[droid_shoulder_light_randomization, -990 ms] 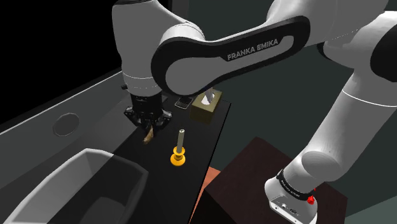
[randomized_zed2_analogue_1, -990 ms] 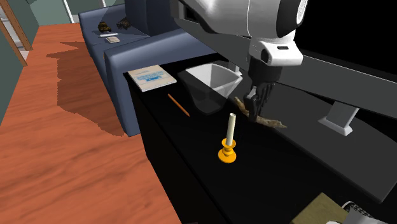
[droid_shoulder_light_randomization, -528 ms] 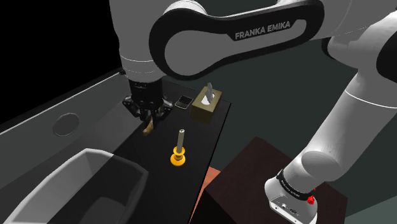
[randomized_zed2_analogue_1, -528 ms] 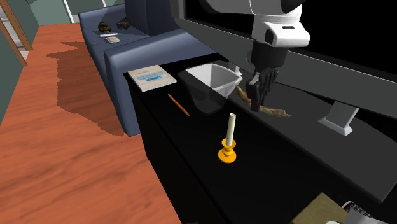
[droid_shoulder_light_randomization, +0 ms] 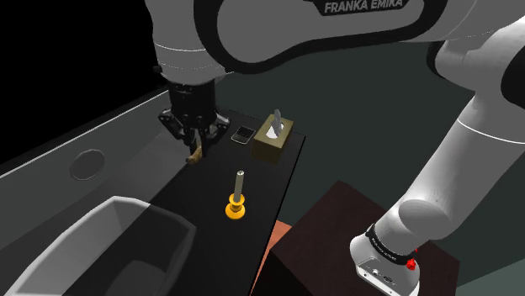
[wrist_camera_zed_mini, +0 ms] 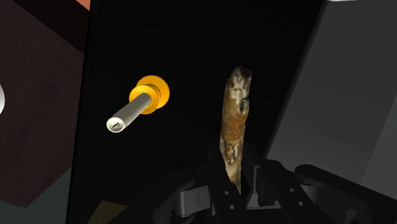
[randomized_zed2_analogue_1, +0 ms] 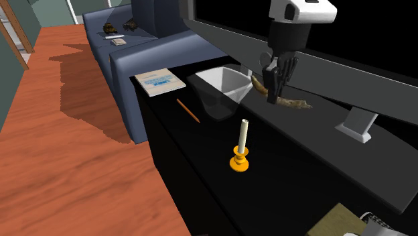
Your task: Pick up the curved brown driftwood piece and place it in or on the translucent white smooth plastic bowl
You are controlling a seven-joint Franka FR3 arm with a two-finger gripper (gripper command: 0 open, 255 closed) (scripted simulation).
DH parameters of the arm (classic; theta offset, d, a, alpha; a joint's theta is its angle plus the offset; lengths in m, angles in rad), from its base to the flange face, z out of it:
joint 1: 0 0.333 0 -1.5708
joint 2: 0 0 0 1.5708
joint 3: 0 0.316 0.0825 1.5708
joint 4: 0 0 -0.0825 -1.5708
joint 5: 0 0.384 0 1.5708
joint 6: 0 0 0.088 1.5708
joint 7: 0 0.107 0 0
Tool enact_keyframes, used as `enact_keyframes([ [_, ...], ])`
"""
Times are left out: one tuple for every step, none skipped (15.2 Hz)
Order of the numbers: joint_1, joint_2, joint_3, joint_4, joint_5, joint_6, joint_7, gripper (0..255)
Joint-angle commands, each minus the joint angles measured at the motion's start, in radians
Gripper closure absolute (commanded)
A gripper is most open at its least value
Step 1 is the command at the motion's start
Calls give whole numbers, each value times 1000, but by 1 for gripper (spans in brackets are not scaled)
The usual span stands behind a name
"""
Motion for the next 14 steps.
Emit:
enact_keyframes([
  [4, 2, 2, 31, -1, -30, 1, 255],
  [5, 3, 2, 46, -1, -44, 1, 255],
  [7, 4, 2, 60, -2, -58, 1, 255],
  [9, 6, 3, 75, -3, -72, 1, 255],
  [11, 8, 3, 90, -5, -86, 2, 255],
  [13, 10, 4, 106, -6, -100, 2, 255],
  [15, 13, 4, 122, -9, -114, 3, 255],
  [17, 15, 5, 132, -10, -123, 4, 255],
  [43, 37, 13, 150, -27, -130, 36, 255],
  [70, 61, 20, 169, -45, -137, 68, 255],
  [100, 85, 25, 189, -63, -145, 101, 255],
  [131, 110, 29, 211, -83, -153, 132, 255],
  [165, 136, 31, 235, -102, -163, 163, 255],
  [199, 163, 32, 261, -122, -173, 194, 255],
])
